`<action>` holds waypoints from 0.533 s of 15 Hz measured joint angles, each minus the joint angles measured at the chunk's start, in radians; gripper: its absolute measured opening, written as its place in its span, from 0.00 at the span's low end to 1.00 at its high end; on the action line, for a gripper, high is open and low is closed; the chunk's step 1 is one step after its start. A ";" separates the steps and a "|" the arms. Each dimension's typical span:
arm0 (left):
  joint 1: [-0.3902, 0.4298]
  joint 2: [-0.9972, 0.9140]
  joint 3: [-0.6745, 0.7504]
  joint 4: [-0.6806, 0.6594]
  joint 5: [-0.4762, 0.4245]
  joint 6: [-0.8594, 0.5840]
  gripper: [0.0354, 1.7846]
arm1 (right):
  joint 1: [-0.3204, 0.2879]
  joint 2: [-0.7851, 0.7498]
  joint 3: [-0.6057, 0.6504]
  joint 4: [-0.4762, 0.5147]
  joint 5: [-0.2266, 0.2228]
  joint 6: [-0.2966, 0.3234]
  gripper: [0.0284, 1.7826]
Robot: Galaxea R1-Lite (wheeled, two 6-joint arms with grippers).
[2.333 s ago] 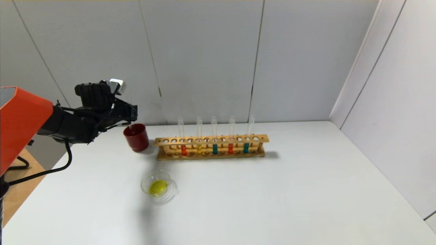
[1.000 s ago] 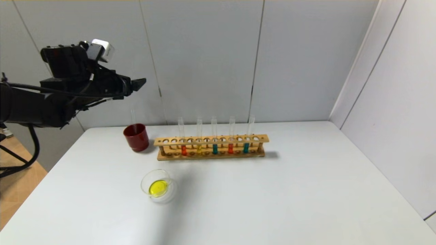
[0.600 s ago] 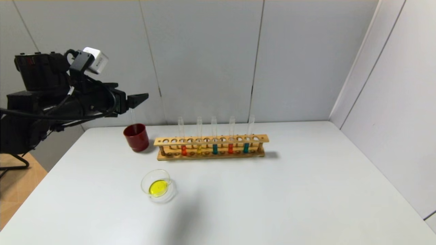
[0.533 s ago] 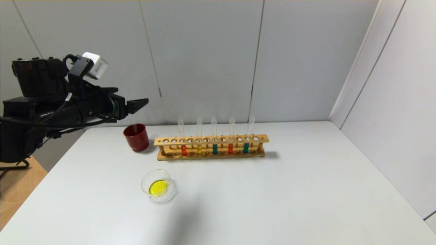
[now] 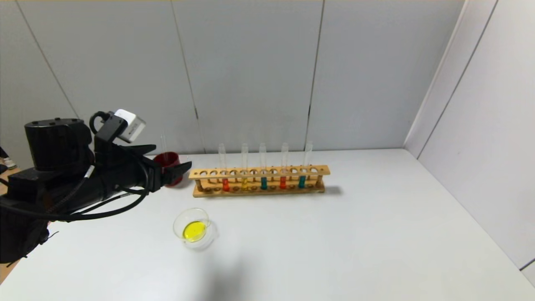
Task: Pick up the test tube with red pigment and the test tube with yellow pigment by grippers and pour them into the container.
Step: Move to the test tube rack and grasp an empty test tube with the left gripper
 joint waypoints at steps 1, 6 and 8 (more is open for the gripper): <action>-0.010 0.013 0.004 -0.005 0.000 0.003 0.98 | 0.000 0.000 0.000 0.000 0.000 0.000 0.98; -0.033 0.139 -0.001 -0.136 0.007 0.014 0.98 | 0.000 0.000 0.000 0.000 0.000 0.000 0.98; -0.037 0.228 -0.006 -0.266 0.009 0.014 0.98 | 0.000 0.000 0.000 0.000 0.000 0.000 0.98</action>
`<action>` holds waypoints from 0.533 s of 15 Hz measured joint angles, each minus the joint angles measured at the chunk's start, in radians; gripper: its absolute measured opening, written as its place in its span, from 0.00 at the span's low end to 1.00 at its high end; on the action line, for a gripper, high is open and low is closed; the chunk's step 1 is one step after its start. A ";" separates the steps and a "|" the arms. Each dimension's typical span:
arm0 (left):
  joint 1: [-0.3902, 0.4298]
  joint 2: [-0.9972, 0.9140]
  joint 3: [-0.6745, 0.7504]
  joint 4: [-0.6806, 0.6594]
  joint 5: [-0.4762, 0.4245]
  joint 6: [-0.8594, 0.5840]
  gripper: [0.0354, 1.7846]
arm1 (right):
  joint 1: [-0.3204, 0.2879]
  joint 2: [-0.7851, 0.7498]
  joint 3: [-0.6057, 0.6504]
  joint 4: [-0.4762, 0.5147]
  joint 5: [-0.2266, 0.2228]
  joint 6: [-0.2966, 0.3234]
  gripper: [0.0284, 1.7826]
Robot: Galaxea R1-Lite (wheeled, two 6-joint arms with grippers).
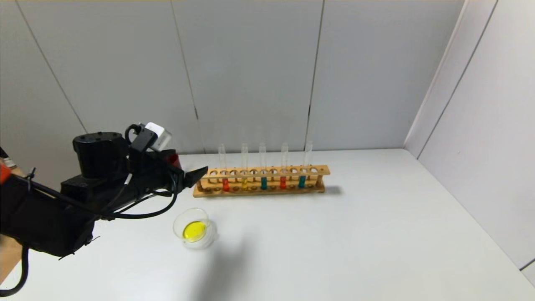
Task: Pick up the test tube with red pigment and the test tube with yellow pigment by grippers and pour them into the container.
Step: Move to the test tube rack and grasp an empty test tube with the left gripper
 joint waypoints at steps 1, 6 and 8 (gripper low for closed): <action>-0.004 0.044 -0.004 -0.064 0.000 -0.001 0.98 | 0.000 0.000 0.000 0.000 0.000 0.000 0.98; -0.029 0.174 -0.049 -0.147 -0.009 -0.012 0.98 | 0.000 0.000 0.000 0.000 0.000 0.000 0.98; -0.035 0.202 -0.065 -0.147 -0.009 -0.014 0.98 | 0.000 0.000 0.000 0.000 0.000 0.000 0.98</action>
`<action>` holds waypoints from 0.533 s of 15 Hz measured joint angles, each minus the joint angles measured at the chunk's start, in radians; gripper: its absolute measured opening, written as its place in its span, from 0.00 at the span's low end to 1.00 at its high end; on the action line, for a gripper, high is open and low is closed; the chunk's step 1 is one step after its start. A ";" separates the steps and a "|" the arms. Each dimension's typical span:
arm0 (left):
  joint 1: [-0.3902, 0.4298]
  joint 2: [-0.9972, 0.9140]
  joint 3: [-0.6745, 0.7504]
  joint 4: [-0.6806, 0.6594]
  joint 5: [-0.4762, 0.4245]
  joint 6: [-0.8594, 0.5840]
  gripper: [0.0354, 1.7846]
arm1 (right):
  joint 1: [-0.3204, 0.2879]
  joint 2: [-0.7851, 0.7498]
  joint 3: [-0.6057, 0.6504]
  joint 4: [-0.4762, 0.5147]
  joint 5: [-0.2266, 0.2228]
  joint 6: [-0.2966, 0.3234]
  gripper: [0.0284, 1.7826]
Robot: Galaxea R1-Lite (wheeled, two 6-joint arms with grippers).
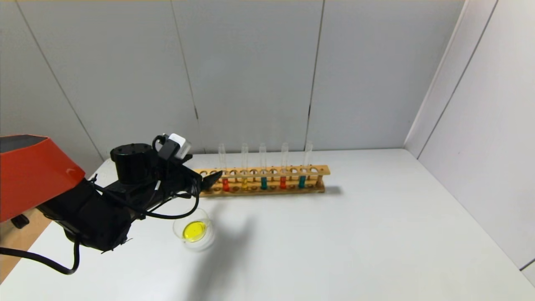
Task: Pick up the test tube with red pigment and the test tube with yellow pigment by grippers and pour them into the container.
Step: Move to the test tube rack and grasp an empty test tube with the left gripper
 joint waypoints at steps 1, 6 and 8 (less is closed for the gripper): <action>-0.005 0.013 -0.015 0.001 0.000 -0.001 0.98 | 0.000 0.000 0.000 0.000 0.000 0.000 0.98; -0.012 0.069 -0.127 0.054 0.000 -0.058 0.98 | 0.000 0.000 0.000 0.000 0.000 0.000 0.98; -0.011 0.080 -0.157 0.086 0.000 -0.068 0.98 | 0.000 0.000 0.000 0.000 0.000 0.000 0.98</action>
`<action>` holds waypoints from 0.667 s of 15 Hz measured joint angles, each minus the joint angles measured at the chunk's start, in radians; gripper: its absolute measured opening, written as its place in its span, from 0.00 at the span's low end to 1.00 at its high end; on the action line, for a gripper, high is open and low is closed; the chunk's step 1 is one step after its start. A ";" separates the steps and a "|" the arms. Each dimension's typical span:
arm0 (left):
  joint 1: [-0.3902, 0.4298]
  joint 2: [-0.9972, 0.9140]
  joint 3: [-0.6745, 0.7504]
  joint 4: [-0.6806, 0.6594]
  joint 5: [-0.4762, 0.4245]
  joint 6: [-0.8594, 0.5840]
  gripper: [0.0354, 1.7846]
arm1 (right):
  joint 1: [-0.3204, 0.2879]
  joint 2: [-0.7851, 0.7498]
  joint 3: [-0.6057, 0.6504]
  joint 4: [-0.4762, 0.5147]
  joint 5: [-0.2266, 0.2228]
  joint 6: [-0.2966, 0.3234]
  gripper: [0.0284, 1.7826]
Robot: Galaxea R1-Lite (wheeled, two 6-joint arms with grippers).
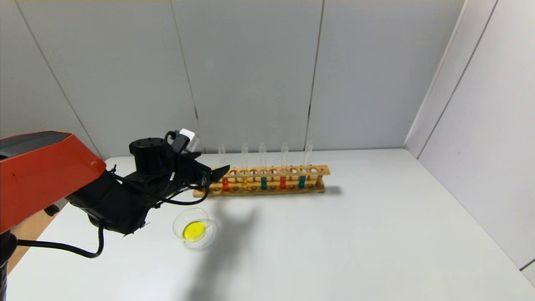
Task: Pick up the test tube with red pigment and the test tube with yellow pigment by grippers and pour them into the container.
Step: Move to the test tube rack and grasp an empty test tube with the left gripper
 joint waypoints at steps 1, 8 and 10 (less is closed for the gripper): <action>0.000 0.005 -0.010 0.002 0.001 0.000 0.98 | 0.000 0.000 0.000 0.000 0.000 0.000 0.98; -0.003 0.063 -0.099 0.005 0.010 -0.001 0.98 | 0.000 0.000 0.000 0.000 0.000 0.000 0.98; -0.004 0.078 -0.113 -0.002 0.012 -0.001 0.98 | 0.000 0.000 0.000 0.000 0.000 0.000 0.98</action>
